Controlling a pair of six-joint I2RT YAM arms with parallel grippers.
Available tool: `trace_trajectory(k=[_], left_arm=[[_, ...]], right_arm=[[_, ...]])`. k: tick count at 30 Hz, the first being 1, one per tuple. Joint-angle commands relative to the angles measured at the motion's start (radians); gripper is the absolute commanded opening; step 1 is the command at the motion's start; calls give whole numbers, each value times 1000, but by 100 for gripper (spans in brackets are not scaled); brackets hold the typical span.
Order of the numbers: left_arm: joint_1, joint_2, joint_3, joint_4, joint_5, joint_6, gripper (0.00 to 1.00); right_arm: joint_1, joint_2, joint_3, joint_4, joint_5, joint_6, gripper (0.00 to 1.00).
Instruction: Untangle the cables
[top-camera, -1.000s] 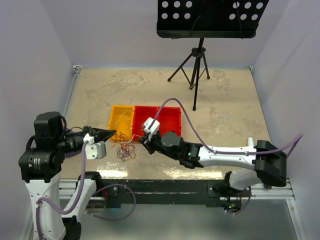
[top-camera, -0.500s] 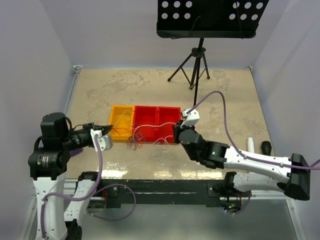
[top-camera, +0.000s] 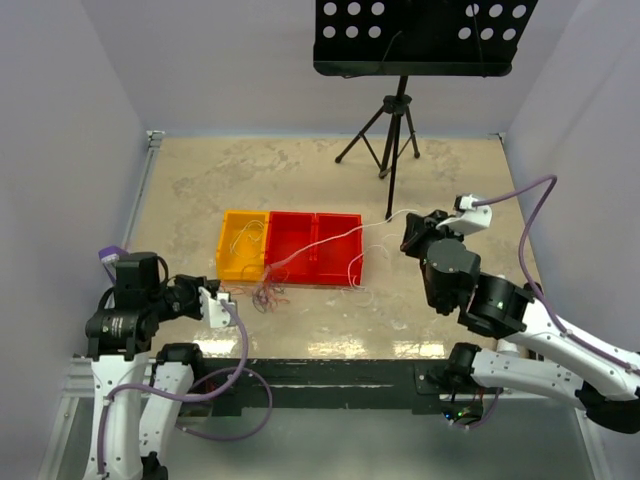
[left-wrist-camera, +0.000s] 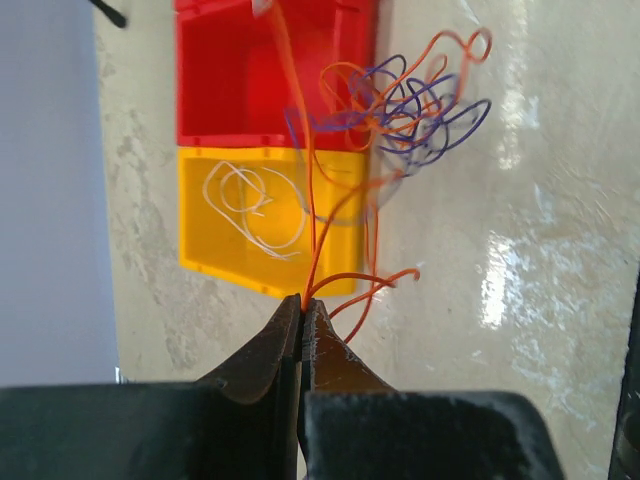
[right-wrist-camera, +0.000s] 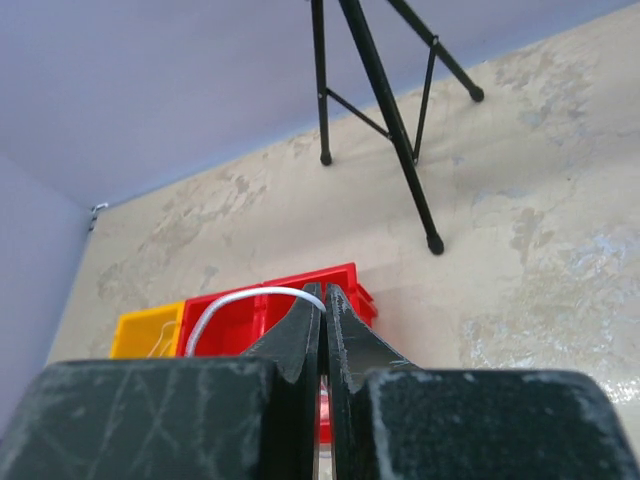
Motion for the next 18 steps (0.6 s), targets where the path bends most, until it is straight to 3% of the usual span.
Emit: trace_trajectory(k=[1, 6, 9, 18], left_arm=[[3, -54, -81, -97, -52, 188, 0], [3, -63, -102, -110, -45, 208, 0], [3, -59, -99, -108, -8, 216, 0], [3, 20, -25, -110, 228, 116, 0]], right_arm=[[-5, -10, 82, -66, 135, -7, 0], [-6, -34, 173, -41, 195, -85, 0], [-6, -21, 197, 63, 121, -199, 0], [-5, 218, 332, 247, -124, -277, 0]])
